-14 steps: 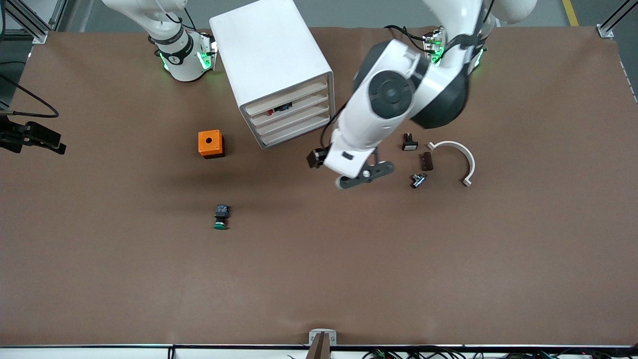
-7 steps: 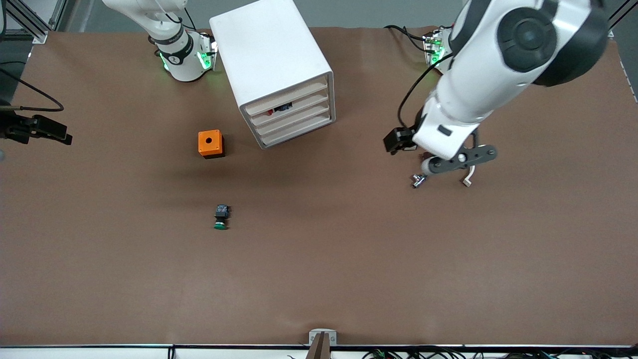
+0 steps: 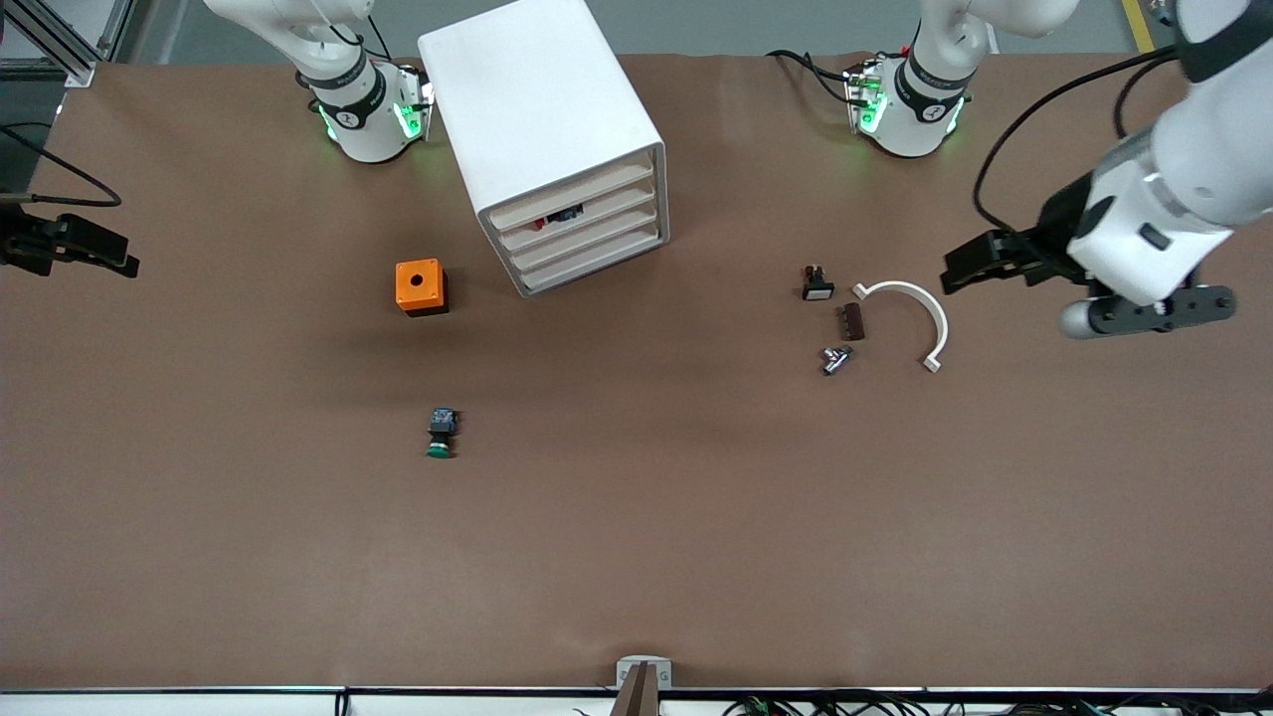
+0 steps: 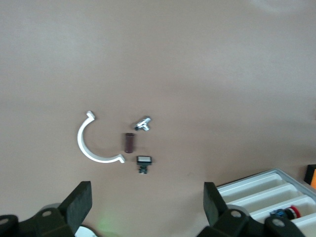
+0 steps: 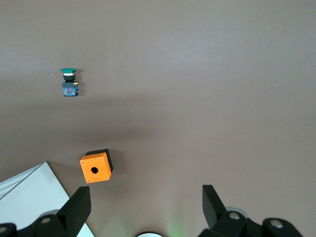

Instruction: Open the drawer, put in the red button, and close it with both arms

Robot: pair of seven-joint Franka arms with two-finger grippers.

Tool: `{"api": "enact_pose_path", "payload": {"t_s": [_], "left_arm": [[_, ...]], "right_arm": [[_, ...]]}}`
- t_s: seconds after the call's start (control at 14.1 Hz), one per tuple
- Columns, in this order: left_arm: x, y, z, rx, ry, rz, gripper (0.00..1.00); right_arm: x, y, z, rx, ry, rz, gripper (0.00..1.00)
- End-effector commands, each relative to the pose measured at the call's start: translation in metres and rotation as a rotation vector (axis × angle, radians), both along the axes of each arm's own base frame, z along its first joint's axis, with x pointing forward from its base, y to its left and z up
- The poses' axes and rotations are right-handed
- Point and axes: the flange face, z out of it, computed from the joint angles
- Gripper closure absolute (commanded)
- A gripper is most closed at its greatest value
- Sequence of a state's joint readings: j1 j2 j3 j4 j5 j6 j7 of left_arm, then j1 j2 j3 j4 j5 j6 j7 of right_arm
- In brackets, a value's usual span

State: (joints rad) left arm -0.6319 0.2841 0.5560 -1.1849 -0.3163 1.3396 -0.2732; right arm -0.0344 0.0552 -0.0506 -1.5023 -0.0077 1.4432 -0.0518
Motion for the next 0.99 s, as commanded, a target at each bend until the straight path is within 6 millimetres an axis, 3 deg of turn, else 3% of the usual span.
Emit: {"api": "enact_pose_path", "payload": {"t_s": [0.0, 0.21, 0.36, 0.64, 0.92], "left_arm": [[-0.005, 0.012, -0.006, 0.043, 0.014, -0.036, 0.01], [-0.012, 0.069, -0.004, -0.005, 0.02, -0.054, 0.01], [-0.016, 0.09, -0.013, -0.037, 0.04, -0.063, 0.01], [-0.011, 0.098, -0.024, 0.0, 0.028, -0.107, 0.01], [-0.03, 0.095, -0.04, 0.028, -0.039, -0.093, 0.01]], "right_arm": [[-0.015, -0.002, 0.006, 0.003, -0.004, 0.013, 0.0], [-0.022, 0.001, 0.014, 0.004, -0.018, 0.019, 0.0], [-0.025, 0.001, 0.014, 0.004, -0.028, 0.019, 0.0], [-0.034, -0.001, 0.023, 0.003, -0.042, 0.026, 0.0], [-0.04, -0.001, 0.024, 0.003, -0.073, 0.032, 0.0]]}}
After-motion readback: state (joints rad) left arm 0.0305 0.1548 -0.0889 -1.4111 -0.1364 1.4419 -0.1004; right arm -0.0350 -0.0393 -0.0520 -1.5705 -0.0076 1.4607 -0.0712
